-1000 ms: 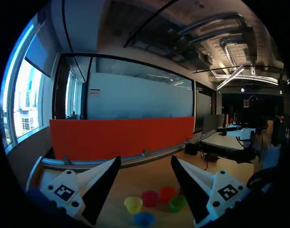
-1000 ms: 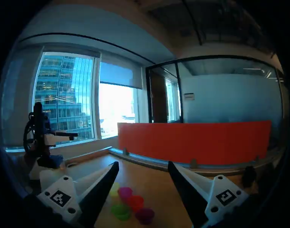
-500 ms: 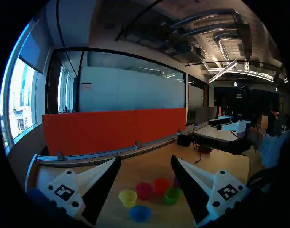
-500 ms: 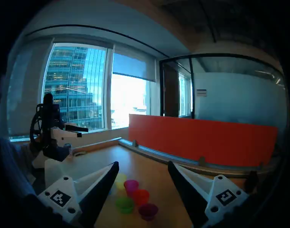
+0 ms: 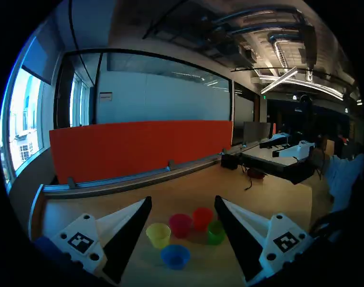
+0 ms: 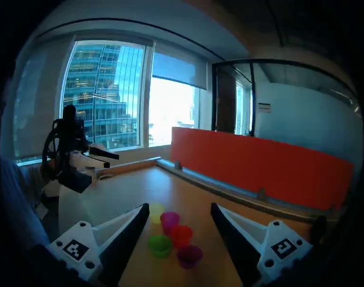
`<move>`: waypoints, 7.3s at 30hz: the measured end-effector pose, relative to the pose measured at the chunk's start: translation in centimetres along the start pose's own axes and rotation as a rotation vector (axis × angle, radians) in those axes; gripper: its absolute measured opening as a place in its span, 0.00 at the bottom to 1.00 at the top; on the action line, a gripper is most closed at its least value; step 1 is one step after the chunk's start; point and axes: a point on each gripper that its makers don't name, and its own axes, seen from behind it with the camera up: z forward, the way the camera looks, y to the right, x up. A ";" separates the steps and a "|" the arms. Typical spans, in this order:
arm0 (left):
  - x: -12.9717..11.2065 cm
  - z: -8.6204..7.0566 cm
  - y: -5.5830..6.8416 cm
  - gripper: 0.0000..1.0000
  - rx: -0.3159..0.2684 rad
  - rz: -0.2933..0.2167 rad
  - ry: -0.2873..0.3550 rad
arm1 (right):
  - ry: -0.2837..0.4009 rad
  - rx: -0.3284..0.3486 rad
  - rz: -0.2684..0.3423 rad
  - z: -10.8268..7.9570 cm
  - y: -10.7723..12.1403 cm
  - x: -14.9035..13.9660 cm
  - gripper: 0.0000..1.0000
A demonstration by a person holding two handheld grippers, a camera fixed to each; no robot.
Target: Pour water
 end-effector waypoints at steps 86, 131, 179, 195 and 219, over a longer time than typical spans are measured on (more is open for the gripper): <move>-23.9 5.1 -1.7 0.98 -0.034 0.025 -0.431 | -0.408 0.211 -0.122 11.5 -3.1 -20.5 1.00; -24.9 8.4 -1.4 0.84 -0.060 0.048 -0.458 | -0.461 0.240 -0.115 14.1 -4.1 -23.0 1.00; -16.6 5.9 -1.2 0.84 -0.013 0.067 -0.278 | -0.284 0.190 -0.095 13.9 -5.6 -17.0 0.92; -10.7 3.7 1.0 0.84 -0.015 0.106 -0.176 | -0.091 0.139 -0.087 11.2 -6.9 -10.7 0.93; -6.1 3.3 2.9 0.84 -0.038 0.097 -0.057 | 0.113 0.120 -0.061 9.9 -7.0 -4.4 0.94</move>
